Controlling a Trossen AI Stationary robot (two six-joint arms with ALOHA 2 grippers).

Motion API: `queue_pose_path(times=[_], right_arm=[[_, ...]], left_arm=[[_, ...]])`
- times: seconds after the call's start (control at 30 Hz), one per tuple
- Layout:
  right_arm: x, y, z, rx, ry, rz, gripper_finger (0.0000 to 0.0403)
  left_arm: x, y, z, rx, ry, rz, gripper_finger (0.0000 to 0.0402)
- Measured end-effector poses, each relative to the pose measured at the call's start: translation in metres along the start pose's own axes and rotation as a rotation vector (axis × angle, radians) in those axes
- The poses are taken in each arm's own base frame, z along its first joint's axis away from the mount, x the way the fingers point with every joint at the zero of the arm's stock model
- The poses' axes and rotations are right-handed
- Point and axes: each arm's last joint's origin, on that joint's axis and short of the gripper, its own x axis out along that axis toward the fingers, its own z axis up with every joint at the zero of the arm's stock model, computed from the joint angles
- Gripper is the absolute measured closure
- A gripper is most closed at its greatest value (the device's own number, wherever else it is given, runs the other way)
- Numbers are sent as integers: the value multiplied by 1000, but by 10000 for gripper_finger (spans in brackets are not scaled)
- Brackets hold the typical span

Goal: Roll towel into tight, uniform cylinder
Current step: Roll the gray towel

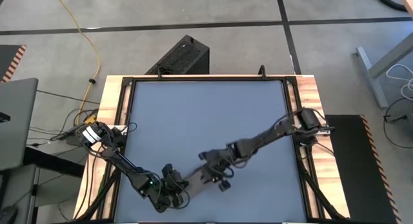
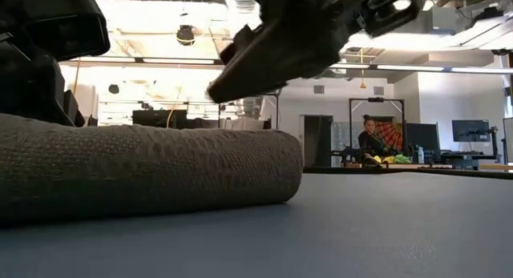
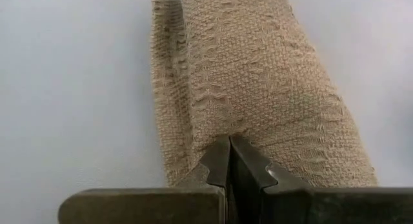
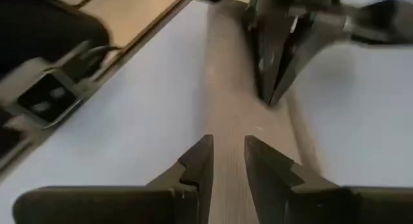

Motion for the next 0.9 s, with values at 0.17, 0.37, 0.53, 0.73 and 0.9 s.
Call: queue_pose_path(times=[0.17, 0.37, 0.53, 0.73, 0.9], right_arm=[[22, 2, -11, -22, -5, -104, 297], [45, -11, -36, 77, 42, -109, 305], [60, -16, -57, 183, 96, -75, 305], [61, -26, -66, 354, 122, -33, 305], [61, -29, -67, 406, 123, -18, 305]], left_arm=[[0, 0, 0, 2, 7, 1, 401], [0, 1, -1, -6, 15, 5, 401], [0, 2, -1, -8, 39, 2, 401], [-13, 5, 8, 0, 79, 6, 401], [-38, 12, 26, 19, 71, 12, 401]])
